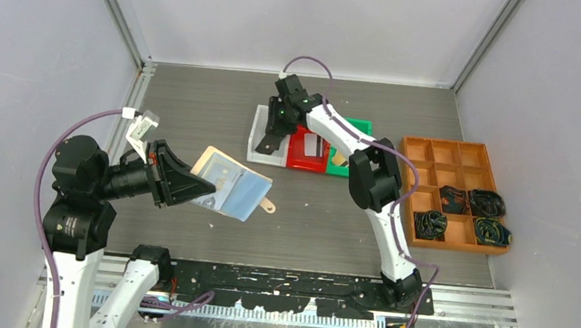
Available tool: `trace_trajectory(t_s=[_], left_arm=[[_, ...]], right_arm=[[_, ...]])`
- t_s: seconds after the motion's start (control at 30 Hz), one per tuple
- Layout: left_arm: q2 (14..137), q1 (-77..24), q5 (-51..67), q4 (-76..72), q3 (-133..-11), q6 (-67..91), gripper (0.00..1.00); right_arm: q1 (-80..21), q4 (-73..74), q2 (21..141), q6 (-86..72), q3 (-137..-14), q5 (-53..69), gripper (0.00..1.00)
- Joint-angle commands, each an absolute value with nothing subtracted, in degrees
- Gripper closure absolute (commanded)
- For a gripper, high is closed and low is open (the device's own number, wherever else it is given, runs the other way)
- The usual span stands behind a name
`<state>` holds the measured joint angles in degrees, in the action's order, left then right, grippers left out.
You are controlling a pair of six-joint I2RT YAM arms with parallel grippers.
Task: Take the credit cards out of the card holder
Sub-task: Place the credit card in the storage box.
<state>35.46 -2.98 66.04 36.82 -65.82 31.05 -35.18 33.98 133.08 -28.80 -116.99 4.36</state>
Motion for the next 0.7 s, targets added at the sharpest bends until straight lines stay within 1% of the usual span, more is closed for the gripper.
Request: trace_trajectory(t_s=[0.0, 0.13, 0.23, 0.3, 0.4, 0.43, 0.47, 0.53, 0.6, 0.67], left_arm=[[34.8, -3.1, 66.8, 34.9, -67.2, 30.6, 1.00], [34.9, -3.1, 66.7, 35.4, -67.7, 30.4, 1.00], [34.8, -3.1, 66.5, 35.5, -68.1, 30.1, 1.00], [34.9, -3.1, 66.4, 35.2, -68.2, 30.3, 1.00], [35.0, -3.1, 66.6, 35.0, -68.3, 30.3, 1.00], [35.0, -3.1, 67.0, 35.2, -68.3, 30.2, 1.00], [34.9, -3.1, 67.3, 35.3, -68.2, 30.0, 1.00], [34.7, -3.1, 68.1, 35.3, -67.8, 29.6, 1.00], [34.5, -3.1, 68.6, 35.8, -67.6, 28.6, 1.00], [34.5, -3.1, 69.0, 36.6, -67.7, 28.0, 1.00]], right_arm=[[-36.4, 35.2, 125.6, -26.1, -119.1, -2.2, 0.53], [-36.7, 32.0, 117.4, -27.0, -114.0, -4.9, 0.51], [-37.0, 30.0, 109.8, -28.0, -110.1, -2.3, 0.48], [-37.0, 27.4, 103.7, -29.3, -105.4, 2.9, 0.43], [-36.8, 21.6, 92.8, -30.8, -96.2, 11.2, 0.31], [-36.5, 19.4, 89.2, -31.2, -92.6, 14.3, 0.25], [-36.1, 17.1, 84.2, -32.2, -89.1, 17.6, 0.22], [-35.0, 10.3, 77.6, -35.6, -82.4, 25.5, 0.15], [-34.6, 4.1, 72.5, -39.1, -77.7, 32.5, 0.10], [-34.6, -1.5, 69.0, -44.0, -74.2, 36.8, 0.08]])
